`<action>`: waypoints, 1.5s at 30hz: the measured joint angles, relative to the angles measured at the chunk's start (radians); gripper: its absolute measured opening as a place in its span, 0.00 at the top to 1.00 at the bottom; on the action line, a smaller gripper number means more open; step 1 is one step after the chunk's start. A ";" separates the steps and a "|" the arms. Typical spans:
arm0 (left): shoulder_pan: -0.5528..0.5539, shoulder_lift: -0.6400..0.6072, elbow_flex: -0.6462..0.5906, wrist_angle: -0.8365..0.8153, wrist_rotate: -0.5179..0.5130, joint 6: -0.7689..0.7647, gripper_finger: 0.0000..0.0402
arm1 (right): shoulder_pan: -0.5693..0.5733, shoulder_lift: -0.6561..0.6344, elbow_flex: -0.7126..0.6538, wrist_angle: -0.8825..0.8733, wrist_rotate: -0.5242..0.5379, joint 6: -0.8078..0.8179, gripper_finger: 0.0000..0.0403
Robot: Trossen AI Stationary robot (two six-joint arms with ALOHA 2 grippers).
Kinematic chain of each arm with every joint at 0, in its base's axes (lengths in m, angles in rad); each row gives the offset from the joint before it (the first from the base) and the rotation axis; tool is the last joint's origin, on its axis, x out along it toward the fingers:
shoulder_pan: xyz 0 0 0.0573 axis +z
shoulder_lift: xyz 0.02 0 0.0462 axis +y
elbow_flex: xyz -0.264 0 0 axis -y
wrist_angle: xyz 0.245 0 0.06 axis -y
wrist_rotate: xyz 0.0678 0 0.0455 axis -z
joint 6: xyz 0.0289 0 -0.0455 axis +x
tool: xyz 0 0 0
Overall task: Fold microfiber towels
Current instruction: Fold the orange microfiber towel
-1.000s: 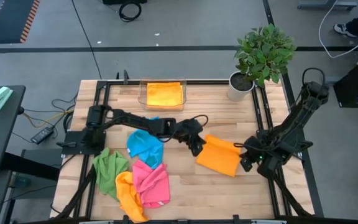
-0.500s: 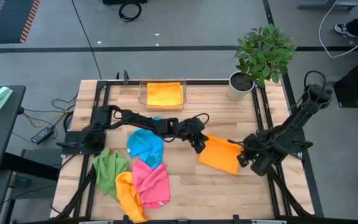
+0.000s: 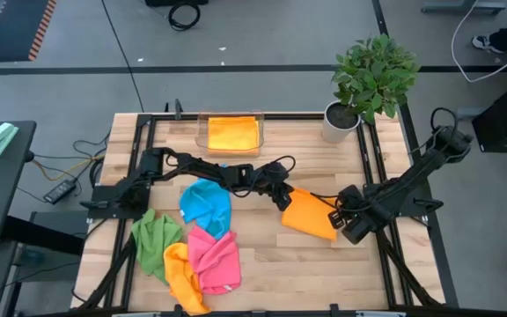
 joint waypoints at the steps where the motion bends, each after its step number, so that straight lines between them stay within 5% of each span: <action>1: 0.000 0.000 0.000 0.001 -0.008 0.001 0.92 | -0.006 0.005 0.000 0.000 -0.005 0.004 0.98; 10: 0.023 -0.049 -0.001 0.018 0.035 -0.080 0.66 | -0.063 0.000 -0.001 -0.016 -0.013 0.016 0.81; 16: 0.001 -0.073 0.000 0.021 0.099 -0.149 0.59 | -0.063 -0.070 0.002 -0.026 0.030 0.004 0.71; 25: -0.084 -0.038 0.000 0.007 0.180 -0.194 0.80 | -0.060 -0.200 0.002 0.011 0.041 -0.020 0.68; 30: -0.120 -0.013 -0.002 -0.026 0.178 -0.195 0.97 | -0.060 -0.193 0.003 0.069 0.006 -0.096 0.91; 36: -0.122 0.032 0.001 -0.027 0.146 -0.247 0.95 | -0.077 -0.154 -0.082 0.159 -0.085 -0.127 0.99; 45: -0.120 0.038 0.000 -0.059 0.131 -0.300 0.96 | -0.131 -0.148 -0.156 0.216 -0.038 -0.181 0.99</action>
